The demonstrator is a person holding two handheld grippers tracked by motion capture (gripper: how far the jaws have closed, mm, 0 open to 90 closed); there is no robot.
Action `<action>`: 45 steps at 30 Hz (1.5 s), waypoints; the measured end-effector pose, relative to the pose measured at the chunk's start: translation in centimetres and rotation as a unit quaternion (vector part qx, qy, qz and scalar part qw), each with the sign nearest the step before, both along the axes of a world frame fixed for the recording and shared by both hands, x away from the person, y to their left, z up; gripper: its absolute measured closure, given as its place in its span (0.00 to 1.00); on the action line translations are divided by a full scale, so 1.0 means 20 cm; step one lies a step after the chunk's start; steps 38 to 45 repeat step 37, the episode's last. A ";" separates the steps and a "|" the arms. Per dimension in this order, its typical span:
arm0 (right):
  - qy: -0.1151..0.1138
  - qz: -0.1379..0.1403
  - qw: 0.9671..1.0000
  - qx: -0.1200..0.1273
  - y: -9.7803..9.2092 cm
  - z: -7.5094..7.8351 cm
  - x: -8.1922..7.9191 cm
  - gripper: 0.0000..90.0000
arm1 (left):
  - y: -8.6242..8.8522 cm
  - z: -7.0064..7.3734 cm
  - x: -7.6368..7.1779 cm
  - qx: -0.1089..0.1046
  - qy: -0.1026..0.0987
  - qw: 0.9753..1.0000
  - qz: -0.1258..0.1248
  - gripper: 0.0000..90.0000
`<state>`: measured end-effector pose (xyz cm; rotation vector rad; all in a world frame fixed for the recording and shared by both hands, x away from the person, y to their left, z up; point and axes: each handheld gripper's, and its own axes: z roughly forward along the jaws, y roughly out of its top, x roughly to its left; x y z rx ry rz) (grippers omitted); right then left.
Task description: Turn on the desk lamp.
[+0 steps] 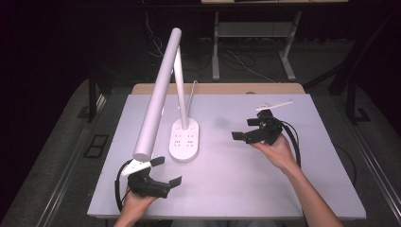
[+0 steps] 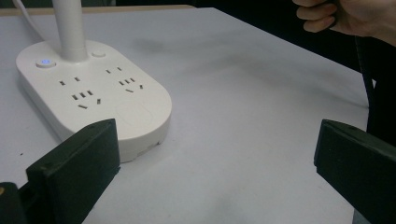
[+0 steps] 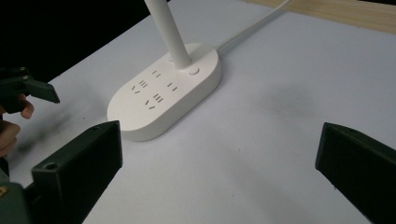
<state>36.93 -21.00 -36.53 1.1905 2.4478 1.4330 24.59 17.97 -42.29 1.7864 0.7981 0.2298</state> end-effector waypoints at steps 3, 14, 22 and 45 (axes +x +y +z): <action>0.000 0.000 1.000 -0.004 -0.03 -0.01 -0.05 0.01 | 0.00 0.00 0.00 -0.001 0.000 1.000 -0.001 0.00; -0.013 -0.004 1.000 -0.008 -0.16 -0.02 -0.23 0.01 | 0.00 0.00 0.00 0.002 0.000 1.000 -0.001 0.00; -0.022 -0.022 1.000 0.000 -0.25 -0.08 -0.36 0.01 | -0.01 0.00 0.00 0.007 0.000 1.000 -0.003 0.00; -0.016 -0.052 0.998 0.006 -0.40 -0.20 -0.56 0.01 | -0.02 -0.01 0.01 0.012 0.003 1.000 -0.006 0.00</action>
